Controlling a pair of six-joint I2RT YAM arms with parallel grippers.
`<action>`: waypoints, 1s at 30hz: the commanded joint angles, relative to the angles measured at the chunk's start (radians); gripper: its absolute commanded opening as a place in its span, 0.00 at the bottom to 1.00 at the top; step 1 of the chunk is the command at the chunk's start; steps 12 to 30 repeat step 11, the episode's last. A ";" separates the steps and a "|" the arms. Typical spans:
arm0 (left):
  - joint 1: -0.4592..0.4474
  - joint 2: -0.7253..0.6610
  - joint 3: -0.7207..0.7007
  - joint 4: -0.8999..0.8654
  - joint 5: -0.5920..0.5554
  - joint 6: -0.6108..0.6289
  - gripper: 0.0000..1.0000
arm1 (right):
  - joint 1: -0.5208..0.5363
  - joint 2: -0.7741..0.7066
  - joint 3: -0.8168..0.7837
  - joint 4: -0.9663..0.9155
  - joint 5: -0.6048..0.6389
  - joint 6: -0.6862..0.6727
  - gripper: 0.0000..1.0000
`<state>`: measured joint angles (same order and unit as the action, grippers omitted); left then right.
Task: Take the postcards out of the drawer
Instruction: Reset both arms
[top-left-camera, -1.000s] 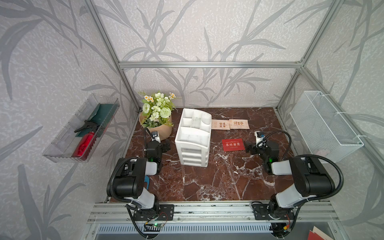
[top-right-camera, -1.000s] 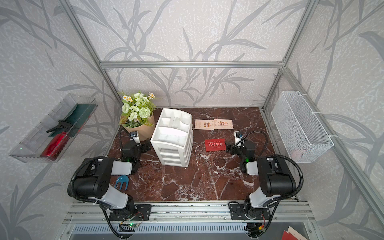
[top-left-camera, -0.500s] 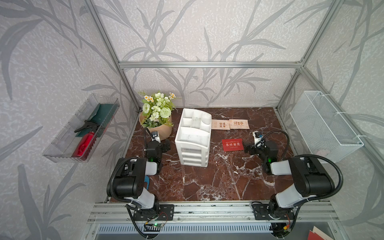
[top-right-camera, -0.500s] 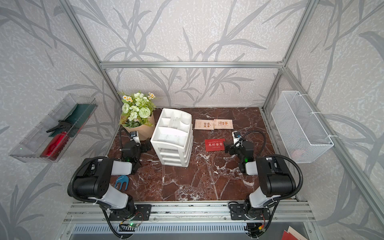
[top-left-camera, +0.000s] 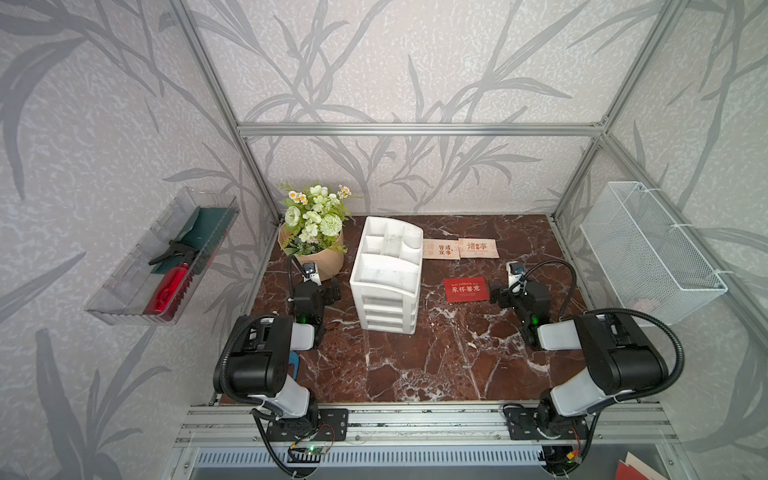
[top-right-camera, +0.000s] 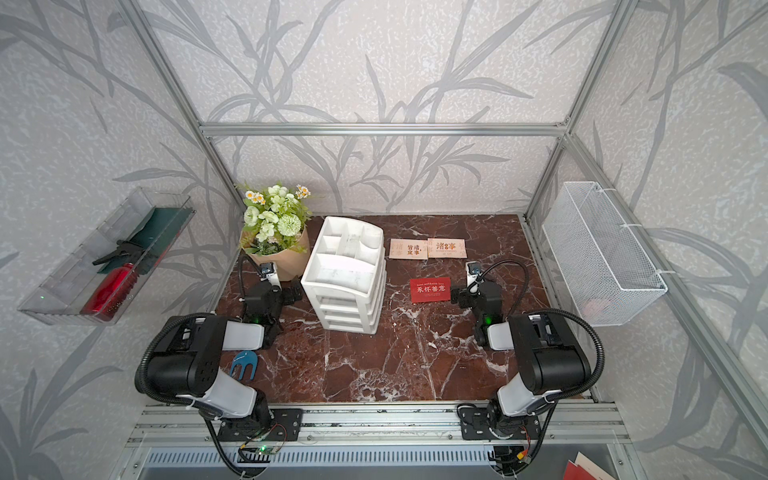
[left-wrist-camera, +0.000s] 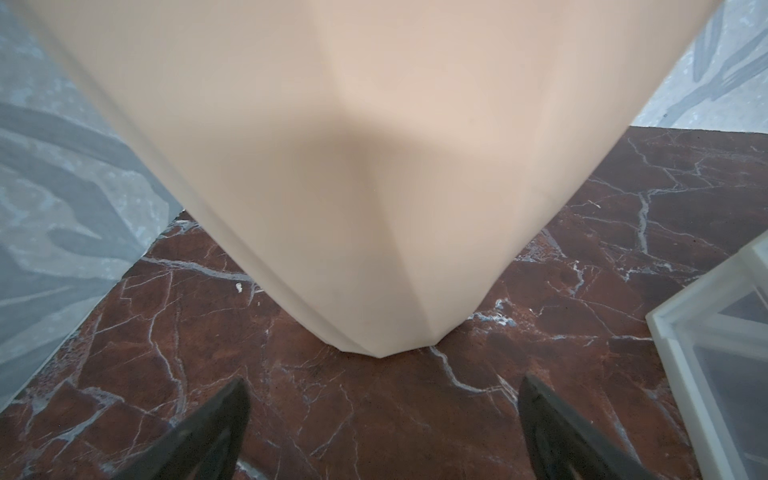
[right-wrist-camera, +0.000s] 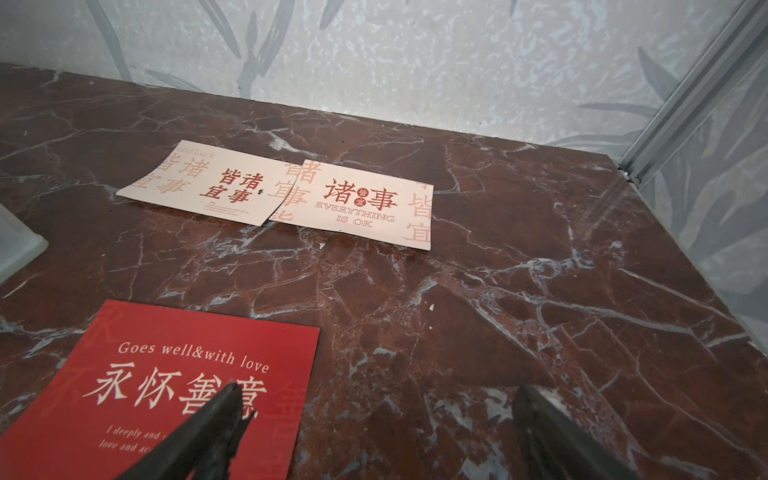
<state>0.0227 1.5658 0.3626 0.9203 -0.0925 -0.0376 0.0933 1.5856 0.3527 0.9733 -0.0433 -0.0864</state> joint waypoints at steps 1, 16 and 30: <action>0.005 -0.003 0.015 0.018 -0.002 0.004 0.99 | -0.001 -0.002 0.014 0.013 -0.031 -0.009 0.99; 0.006 -0.001 0.018 0.016 -0.002 0.004 0.99 | -0.004 0.002 0.016 0.018 -0.029 -0.003 0.99; 0.006 -0.001 0.018 0.016 -0.002 0.004 0.99 | -0.004 0.002 0.016 0.018 -0.029 -0.003 0.99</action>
